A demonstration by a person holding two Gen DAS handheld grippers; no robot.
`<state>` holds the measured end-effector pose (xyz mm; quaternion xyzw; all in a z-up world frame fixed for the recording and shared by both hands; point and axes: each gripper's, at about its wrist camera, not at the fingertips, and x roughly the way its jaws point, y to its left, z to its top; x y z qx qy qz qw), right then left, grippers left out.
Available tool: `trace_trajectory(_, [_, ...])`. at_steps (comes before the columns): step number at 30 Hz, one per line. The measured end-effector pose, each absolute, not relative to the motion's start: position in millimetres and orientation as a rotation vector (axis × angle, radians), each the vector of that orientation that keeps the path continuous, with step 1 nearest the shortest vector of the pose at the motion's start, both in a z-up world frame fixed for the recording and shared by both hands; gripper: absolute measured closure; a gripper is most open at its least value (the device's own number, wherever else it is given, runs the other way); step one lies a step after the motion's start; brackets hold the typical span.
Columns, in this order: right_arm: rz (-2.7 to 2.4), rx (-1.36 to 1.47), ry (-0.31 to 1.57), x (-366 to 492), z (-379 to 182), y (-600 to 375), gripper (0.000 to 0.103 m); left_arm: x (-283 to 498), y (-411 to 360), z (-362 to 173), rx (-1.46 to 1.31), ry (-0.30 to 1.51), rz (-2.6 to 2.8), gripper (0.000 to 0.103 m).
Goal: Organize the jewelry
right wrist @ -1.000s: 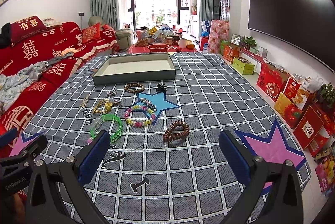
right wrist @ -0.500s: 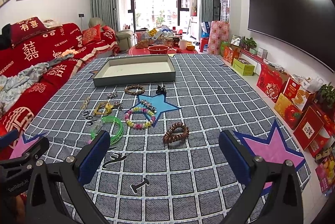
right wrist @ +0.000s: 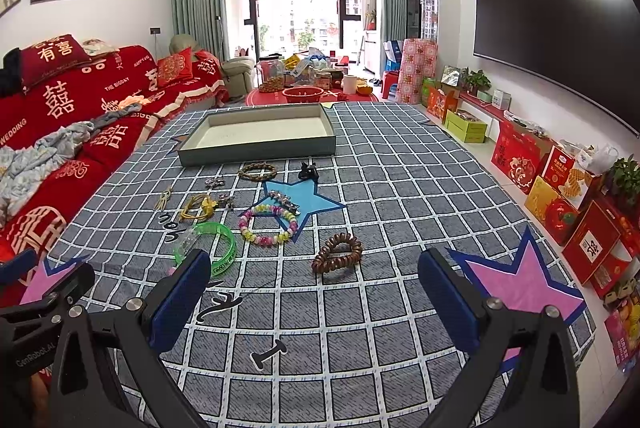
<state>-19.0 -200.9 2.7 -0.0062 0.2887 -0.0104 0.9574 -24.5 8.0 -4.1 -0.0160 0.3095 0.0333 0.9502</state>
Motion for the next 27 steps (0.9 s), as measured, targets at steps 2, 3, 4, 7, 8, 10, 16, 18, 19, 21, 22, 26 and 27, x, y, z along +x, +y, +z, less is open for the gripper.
trace_trajectory(2, [-0.022, -0.012, 0.585, -19.4, 3.3, -201.1, 0.0, -24.3, 7.9, -3.8, -0.032, 0.63, 0.068, 0.0])
trace_trajectory(3, [-0.02, -0.01, 0.585, -19.1, 2.6, -201.3, 0.0, -24.1, 8.2, -3.8, -0.031, 0.63, 0.069, 0.0])
trace_trajectory(4, [-0.021, -0.01, 0.586, -19.1, 2.8, -201.2, 0.0, -24.1, 8.3, -3.8, -0.032, 0.63, 0.069, 0.0])
trace_trajectory(7, [-0.021, -0.011, 0.586, -19.1, 2.4, -201.3, 0.0, -24.0, 8.7, -3.7, -0.032, 0.63, 0.07, 0.0])
trace_trajectory(8, [-0.021, -0.012, 0.586, -19.2, 2.3, -201.4, 0.0, -24.1, 8.8, -3.6, -0.031, 0.63, 0.07, 0.0])
trace_trajectory(10, [-0.02, -0.011, 0.584, -19.4, 2.9, -201.7, 0.0, -24.0, 8.9, -3.5, -0.032, 0.63, 0.069, 0.0])
trace_trajectory(16, [-0.021, -0.009, 0.585, -19.3, 2.5, -201.9, 0.0, -24.3, 9.3, -3.6, -0.032, 0.63, 0.071, 0.0])
trace_trajectory(18, [-0.021, -0.008, 0.586, -19.2, 2.2, -201.5, 0.0, -23.9, 9.0, -3.5, -0.031, 0.63, 0.07, 0.0])
trace_trajectory(19, [-0.022, -0.009, 0.586, -19.2, 2.5, -201.5, 0.0, -24.2, 9.1, -3.5, -0.03, 0.63, 0.072, 0.0])
trace_trajectory(21, [-0.022, -0.009, 0.585, -19.1, 2.3, -201.7, 0.0, -23.8, 9.8, -3.5, -0.03, 0.629, 0.07, 0.0])
trace_trajectory(22, [-0.022, -0.009, 0.585, -19.1, 2.2, -201.7, 0.0, -23.6, 9.9, -3.5, -0.029, 0.63, 0.071, 0.0])
trace_trajectory(26, [-0.02, -0.008, 0.585, -19.1, 2.1, -201.9, 0.0, -23.7, 10.1, -3.3, -0.03, 0.63, 0.071, 0.0])
trace_trajectory(27, [-0.021, -0.008, 0.585, -19.0, 2.2, -201.8, 0.0, -23.7, 10.2, -3.4, -0.031, 0.63, 0.071, 0.0])
